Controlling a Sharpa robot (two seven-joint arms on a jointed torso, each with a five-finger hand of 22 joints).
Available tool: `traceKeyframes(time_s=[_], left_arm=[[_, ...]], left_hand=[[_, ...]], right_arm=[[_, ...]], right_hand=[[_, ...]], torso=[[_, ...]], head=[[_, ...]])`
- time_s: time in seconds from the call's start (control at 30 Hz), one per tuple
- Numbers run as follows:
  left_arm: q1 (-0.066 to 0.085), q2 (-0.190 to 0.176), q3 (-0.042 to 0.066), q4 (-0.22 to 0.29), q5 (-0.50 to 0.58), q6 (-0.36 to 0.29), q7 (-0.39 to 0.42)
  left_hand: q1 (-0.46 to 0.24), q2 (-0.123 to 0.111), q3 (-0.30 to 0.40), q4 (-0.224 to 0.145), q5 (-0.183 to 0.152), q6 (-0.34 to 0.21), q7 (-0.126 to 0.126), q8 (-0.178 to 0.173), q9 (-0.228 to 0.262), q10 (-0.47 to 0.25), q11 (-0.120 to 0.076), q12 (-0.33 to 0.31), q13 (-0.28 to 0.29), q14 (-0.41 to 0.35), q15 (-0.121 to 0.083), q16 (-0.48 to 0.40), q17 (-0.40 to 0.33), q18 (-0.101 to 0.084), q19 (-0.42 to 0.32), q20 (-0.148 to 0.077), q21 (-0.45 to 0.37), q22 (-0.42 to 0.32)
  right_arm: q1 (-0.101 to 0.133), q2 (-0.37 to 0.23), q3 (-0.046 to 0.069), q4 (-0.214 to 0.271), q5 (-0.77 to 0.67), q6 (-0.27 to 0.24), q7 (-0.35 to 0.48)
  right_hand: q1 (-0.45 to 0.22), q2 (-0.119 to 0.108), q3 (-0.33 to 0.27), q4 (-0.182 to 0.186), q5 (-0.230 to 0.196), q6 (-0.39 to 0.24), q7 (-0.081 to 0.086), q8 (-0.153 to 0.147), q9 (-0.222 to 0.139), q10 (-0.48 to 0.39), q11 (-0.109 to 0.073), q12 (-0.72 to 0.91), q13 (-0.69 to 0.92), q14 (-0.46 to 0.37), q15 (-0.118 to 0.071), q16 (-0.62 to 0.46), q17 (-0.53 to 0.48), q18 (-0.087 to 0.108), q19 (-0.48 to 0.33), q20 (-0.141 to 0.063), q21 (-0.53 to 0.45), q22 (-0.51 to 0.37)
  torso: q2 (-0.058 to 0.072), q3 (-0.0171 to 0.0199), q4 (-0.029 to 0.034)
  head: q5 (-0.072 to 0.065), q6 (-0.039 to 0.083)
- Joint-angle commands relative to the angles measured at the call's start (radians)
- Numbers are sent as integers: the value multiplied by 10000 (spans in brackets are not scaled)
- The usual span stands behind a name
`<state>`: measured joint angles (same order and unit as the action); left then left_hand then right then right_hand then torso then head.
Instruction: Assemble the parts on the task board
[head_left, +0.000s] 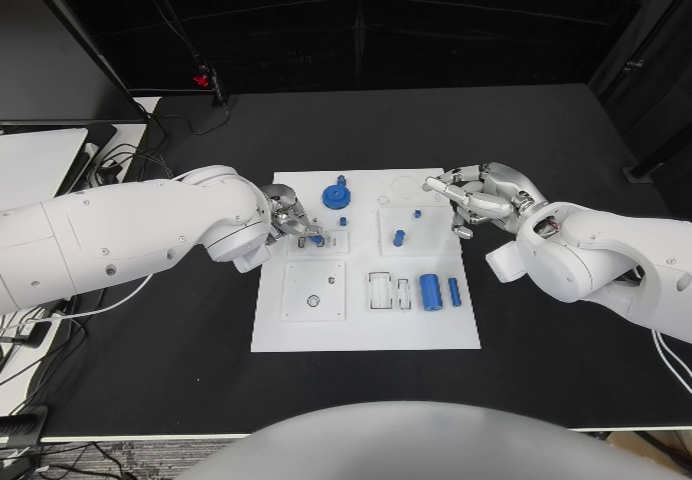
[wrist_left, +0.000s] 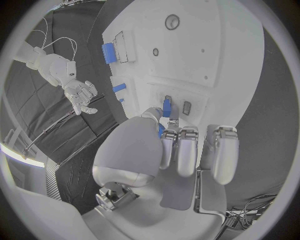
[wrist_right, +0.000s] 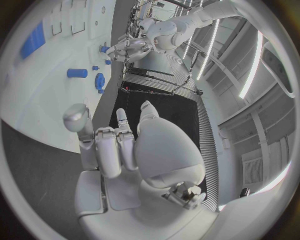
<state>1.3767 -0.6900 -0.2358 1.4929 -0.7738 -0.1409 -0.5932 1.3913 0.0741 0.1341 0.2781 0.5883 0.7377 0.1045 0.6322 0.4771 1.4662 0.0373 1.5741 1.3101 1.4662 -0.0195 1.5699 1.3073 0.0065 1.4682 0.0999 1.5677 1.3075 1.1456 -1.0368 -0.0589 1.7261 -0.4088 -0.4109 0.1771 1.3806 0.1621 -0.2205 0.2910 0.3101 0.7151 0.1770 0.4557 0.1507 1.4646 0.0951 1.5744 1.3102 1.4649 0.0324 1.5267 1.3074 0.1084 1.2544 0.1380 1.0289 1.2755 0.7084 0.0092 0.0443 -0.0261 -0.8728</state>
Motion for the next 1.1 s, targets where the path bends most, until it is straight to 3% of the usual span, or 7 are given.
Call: traceKeyframes(time_s=[0.03, 0.37, 0.73, 1.1], left_arm=[[8, -11, 5, 29, -145, -69, -79], [6, -21, 5, 26, -149, -105, -100], [5, -56, 5, 54, -148, -77, -65], [5, -59, 5, 66, -148, 45, -33]], left_hand=[[-77, 8, 8, 80, 57, -10, -47, 11, -5, 1046, 15, -33, 2607, 1046, -26, 9, 2635, -65, 1026, -47, 31, 2633], [-235, 49, -40, 151, 60, -19, -28, -14, -28, 1046, 29, -33, 2607, 1046, -15, 9, 2635, -65, 1026, -42, 31, 2633], [-1434, 82, -486, 165, 56, -49, 26, -283, -266, 1046, 82, -33, 2607, 1046, 40, 9, 2635, -65, 1026, 4, 31, 2633], [-1728, 8, -625, 159, 57, -44, 38, -373, -356, 1046, 96, -33, 2607, 1046, 49, 9, 2635, -65, 1026, 14, 31, 2633]], right_arm=[[10, 3, 4, 25, 8, 38, 51], [10, 8, 4, 20, 8, 47, 47], [10, 9, 4, 13, 8, 46, 50], [10, 11, 4, 5, 8, 45, 52]], right_hand=[[3, 63, -46, 5, 44, -73, -19, 39, 5, 1062, 28, -36, 2606, 547, 0, -31, 1800, 196, -80, 19, -35, -14], [3, 63, -46, 5, 44, -73, -19, 39, 5, 1062, 28, -36, 2606, 547, 0, -31, 1800, 196, -80, 19, -35, -14], [14, 75, -54, 5, 46, -81, -19, 55, 4, 1062, 29, -36, 2606, 558, 1, -19, 1818, 191, -65, 19, -18, 0], [14, 75, -54, 5, 46, -81, -19, 55, 4, 1062, 29, -36, 2606, 558, 1, -19, 1818, 191, -65, 19, -18, 0]], torso=[[1, 0, 0], [0, -3, 1], [-5, -1, 0], [0, 0, 0]], head=[[2, 2], [2, 2], [8, 2], [10, 2]])
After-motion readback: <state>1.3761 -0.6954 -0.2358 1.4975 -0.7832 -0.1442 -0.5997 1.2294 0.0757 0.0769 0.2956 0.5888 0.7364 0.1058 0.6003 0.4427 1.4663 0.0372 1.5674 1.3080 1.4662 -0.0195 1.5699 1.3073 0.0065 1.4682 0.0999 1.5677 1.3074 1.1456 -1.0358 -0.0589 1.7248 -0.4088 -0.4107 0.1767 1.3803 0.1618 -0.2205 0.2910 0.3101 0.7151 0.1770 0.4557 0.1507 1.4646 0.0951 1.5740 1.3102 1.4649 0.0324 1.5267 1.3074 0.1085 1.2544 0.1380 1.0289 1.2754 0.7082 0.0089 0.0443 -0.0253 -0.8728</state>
